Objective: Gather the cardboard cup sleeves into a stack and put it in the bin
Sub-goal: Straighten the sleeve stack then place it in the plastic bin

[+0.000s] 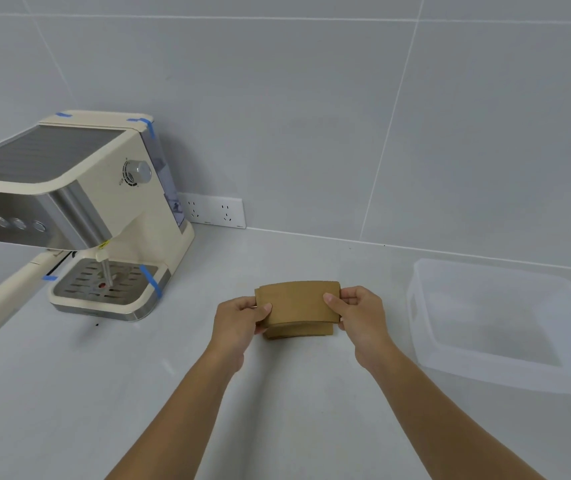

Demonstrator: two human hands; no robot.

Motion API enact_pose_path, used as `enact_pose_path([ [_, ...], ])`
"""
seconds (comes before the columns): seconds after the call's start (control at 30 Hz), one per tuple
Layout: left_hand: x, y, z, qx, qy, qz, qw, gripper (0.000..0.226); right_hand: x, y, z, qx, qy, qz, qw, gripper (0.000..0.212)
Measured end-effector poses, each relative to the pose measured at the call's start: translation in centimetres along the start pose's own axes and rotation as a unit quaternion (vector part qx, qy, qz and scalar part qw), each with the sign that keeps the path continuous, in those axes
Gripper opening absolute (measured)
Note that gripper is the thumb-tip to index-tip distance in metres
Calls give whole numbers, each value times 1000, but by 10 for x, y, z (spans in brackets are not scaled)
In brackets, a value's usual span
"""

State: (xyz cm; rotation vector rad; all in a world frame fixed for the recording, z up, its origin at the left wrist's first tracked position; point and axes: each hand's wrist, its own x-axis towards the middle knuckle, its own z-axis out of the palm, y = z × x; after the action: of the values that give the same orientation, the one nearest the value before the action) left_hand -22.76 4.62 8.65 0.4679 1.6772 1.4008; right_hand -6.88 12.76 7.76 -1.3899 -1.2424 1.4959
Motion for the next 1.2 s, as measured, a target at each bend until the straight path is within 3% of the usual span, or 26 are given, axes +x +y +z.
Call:
enact_pose_path([
  [0.33, 26, -11, -1, 42, 18, -59, 997, 6, 17, 16, 9, -85, 0, 43, 995, 23],
  [0.6, 34, -23, 0, 97, 18, -71, 993, 7, 26, 28, 6, -132, -11, 59, 989, 20],
  [0.83, 44, -16, 0, 175, 11, -110, 978, 24, 35, 26, 3, -166, -22, 103, 981, 29],
  [0.97, 50, -9, -3, 168, 12, -147, 975, 69, 41, 18, 0, -150, -58, 155, 975, 36],
  [1.03, 52, -6, -1, 181, -8, -152, 972, 71, 43, 15, 0, -145, -69, 164, 973, 43],
  [1.2, 52, -11, 3, 143, -40, -165, 975, 63, 42, 9, 2, -151, -102, 177, 967, 37],
])
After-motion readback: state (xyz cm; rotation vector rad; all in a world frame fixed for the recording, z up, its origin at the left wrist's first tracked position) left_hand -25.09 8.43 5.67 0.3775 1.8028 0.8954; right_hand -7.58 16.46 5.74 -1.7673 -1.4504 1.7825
